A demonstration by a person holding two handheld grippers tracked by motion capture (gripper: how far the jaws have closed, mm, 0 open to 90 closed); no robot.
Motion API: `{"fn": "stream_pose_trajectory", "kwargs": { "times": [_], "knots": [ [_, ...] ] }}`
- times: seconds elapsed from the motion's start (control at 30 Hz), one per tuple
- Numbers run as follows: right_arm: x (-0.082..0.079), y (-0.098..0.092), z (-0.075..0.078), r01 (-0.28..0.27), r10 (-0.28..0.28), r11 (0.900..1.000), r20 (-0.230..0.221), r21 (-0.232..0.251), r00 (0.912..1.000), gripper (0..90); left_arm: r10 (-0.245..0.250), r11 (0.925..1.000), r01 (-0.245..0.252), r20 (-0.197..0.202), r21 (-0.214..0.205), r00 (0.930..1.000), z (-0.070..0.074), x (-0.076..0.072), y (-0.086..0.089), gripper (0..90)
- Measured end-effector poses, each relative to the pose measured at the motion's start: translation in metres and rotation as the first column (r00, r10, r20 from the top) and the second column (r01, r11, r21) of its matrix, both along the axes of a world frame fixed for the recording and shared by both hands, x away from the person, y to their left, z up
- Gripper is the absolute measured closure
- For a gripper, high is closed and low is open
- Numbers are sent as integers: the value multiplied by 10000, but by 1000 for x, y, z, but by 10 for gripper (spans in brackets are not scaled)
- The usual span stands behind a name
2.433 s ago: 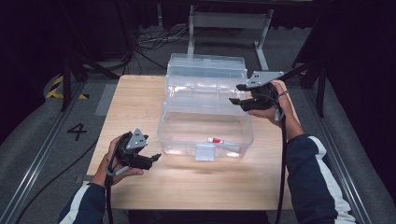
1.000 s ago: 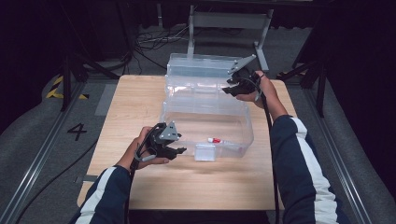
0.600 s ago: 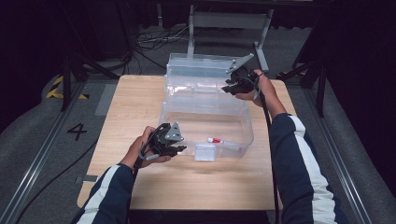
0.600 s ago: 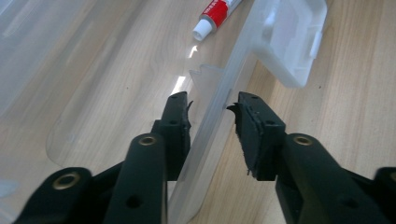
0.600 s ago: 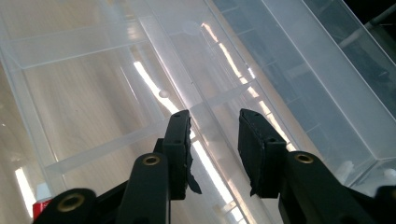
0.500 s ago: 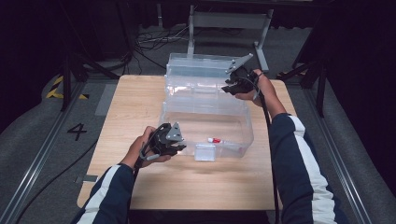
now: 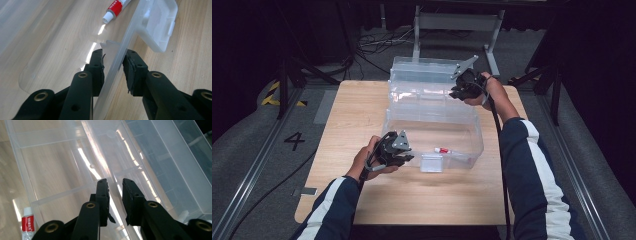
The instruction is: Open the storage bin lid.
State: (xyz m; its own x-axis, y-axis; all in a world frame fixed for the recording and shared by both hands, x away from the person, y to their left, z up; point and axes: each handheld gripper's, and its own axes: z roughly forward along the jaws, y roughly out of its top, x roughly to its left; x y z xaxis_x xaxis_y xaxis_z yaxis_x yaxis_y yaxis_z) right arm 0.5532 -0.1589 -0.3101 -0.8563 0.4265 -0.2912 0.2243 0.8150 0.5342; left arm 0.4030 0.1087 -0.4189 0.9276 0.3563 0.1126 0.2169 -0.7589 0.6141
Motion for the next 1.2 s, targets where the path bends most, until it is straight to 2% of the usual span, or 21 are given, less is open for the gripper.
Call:
{"fn": "stream_pose_trajectory", "kwargs": {
  "times": [0.23, 0.9, 1.2],
  "knots": [
    [0, 5, 3, -307, 304, 9988, -92, -378, 9995, 807, 99, 9999, -99, -43, 52, 9999, 0, 0, -1, 702],
    [-4, 4, 2, -477, 480, 9985, 101, -269, 9988, 826, 227, 9997, -227, -25, -4, 9997, 0, -1, -1, 694],
    [-6, 4, 2, -613, 617, 9977, 131, -276, 9980, 837, 316, 9994, -318, -148, -154, 9994, -1, 0, -1, 691]
  ]
}}
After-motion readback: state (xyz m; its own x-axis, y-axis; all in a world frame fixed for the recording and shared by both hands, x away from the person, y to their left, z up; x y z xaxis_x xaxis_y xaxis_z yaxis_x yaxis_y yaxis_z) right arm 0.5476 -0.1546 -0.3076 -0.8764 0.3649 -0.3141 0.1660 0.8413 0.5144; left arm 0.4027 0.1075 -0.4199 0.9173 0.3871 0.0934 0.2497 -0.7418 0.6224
